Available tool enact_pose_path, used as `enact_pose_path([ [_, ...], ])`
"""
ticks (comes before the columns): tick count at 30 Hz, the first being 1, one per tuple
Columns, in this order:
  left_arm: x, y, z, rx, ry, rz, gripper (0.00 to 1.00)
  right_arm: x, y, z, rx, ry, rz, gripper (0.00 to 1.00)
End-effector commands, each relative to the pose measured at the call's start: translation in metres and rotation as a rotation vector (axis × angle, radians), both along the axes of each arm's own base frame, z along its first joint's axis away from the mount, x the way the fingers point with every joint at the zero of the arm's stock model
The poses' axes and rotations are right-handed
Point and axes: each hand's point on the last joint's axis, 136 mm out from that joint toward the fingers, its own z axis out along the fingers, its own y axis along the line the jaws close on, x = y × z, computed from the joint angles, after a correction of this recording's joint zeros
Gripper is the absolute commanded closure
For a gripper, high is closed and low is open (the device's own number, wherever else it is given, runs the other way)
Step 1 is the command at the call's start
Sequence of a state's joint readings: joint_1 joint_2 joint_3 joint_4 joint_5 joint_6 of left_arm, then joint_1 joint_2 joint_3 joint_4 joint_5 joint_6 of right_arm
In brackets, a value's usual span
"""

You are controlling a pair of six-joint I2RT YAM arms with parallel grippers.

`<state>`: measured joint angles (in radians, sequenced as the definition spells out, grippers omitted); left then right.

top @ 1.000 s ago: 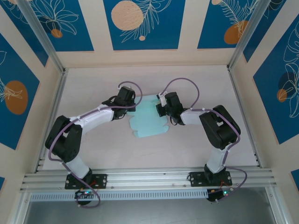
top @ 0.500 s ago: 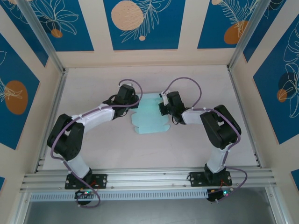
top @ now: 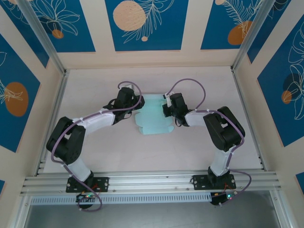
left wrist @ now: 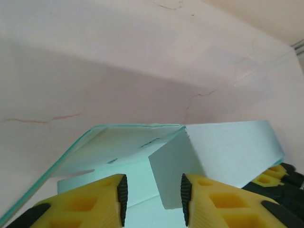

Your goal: Fold the paper box

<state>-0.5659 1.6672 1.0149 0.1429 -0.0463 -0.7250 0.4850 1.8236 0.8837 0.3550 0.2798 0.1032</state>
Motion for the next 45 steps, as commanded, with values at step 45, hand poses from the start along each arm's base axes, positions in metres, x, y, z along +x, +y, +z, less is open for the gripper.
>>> enact_pose_path([
  [45,-0.094,0.085,0.025,0.110,-0.012,0.082,0.77,-0.022,0.034,0.006,0.012,0.036,0.116,0.86],
])
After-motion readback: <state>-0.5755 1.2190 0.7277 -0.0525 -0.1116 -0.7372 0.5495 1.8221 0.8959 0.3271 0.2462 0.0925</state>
